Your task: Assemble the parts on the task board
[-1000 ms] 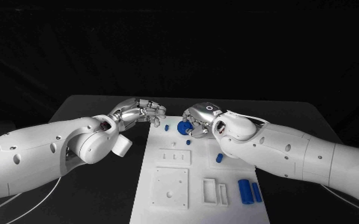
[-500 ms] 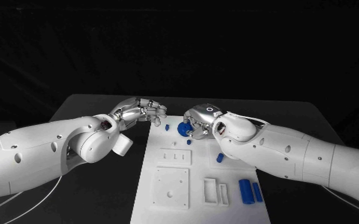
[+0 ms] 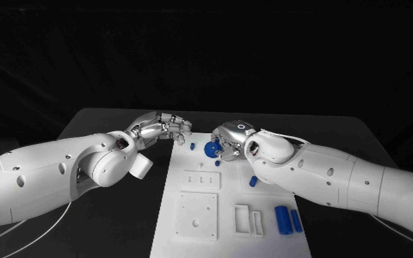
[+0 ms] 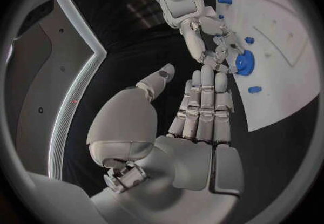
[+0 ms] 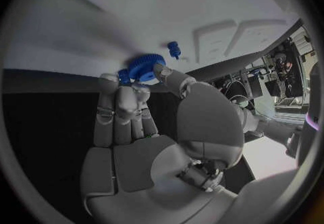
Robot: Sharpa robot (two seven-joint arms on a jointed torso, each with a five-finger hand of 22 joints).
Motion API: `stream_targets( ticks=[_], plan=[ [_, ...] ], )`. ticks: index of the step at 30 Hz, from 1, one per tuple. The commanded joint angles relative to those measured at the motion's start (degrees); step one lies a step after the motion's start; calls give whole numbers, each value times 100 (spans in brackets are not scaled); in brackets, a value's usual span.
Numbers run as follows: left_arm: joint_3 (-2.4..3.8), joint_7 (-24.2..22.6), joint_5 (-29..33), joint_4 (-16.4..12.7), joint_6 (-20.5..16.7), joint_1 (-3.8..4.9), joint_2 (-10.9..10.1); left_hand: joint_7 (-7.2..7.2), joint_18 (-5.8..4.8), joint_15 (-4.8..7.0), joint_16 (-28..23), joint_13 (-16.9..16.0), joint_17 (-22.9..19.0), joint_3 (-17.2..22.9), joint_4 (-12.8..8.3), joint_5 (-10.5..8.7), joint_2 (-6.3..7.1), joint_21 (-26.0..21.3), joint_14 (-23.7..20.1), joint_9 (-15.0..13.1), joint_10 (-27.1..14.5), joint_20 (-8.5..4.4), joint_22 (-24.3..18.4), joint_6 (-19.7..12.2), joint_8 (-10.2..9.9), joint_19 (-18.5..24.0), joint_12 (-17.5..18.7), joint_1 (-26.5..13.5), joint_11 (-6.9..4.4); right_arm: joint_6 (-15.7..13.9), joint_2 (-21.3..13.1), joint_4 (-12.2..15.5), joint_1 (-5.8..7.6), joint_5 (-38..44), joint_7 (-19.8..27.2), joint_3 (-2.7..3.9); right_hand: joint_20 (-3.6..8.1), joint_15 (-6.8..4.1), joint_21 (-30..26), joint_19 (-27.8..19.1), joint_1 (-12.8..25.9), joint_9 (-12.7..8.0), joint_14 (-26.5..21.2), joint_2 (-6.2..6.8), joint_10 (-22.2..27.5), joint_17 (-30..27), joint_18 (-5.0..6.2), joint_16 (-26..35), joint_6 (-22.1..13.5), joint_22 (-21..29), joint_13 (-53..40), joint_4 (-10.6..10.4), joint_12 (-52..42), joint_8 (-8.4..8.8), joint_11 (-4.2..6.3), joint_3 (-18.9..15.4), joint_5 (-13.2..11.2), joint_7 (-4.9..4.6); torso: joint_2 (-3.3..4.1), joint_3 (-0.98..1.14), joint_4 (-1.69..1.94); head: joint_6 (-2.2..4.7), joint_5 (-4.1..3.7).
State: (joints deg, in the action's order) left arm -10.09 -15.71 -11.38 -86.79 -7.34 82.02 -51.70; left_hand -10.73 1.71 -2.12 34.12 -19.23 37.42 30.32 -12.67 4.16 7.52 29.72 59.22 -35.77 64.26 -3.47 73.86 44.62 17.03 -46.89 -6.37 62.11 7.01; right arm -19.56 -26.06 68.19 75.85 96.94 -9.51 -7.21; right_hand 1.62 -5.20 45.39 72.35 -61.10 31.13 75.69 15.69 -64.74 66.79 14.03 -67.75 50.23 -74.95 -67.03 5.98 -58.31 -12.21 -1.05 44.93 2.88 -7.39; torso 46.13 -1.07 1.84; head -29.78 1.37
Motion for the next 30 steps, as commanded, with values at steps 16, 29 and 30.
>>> stream_targets(
  ticks=[16, 29, 30],
  plan=[
    [4, -52, -21, 2, 58, 11, -41, -9, 63, -29, -29, -12, 10, 26, 7, -1, -9, -29, -3, -8, 23, 19, 11, -44, -39, 15, 40, 5, 25, -707, -554, 586, 98, -593, 140, 58, -8, 24, -47, -21, -44, -128, -6, 104, 8, 16, 97, 48, -502, -93, 14, -13, 17, 221, -24, -134, 14, -44, -6, -1, -12, 31, 12],
    [3, -56, -21, 45, 50, 11, -66, -9, 63, -29, -30, -14, 12, 26, 6, -1, -6, -30, -2, -9, 24, 19, 12, -43, -39, 14, 43, 6, 25, -161, -1171, 893, 280, -1443, 457, 254, 3, 80, -73, -29, -97, -116, -5, 33, 10, 24, 97, 77, -356, -89, 30, -2, 14, 120, -85, -212, 125, -107, -16, 15, -34, 108, -1],
    [3, -57, -21, 49, 54, 11, -62, -9, 63, -29, -30, -14, 12, 26, 6, -1, -6, -30, -2, -10, 25, 19, 12, -43, -40, 14, 43, 6, 25, -105, -1164, 889, 280, -1443, 453, 254, 2, 79, -74, -29, -118, -122, -3, 10, 10, 30, 97, 75, -359, -92, 30, 15, 8, 118, -81, -214, 296, -101, -18, 16, -40, 118, -11]
  ],
)
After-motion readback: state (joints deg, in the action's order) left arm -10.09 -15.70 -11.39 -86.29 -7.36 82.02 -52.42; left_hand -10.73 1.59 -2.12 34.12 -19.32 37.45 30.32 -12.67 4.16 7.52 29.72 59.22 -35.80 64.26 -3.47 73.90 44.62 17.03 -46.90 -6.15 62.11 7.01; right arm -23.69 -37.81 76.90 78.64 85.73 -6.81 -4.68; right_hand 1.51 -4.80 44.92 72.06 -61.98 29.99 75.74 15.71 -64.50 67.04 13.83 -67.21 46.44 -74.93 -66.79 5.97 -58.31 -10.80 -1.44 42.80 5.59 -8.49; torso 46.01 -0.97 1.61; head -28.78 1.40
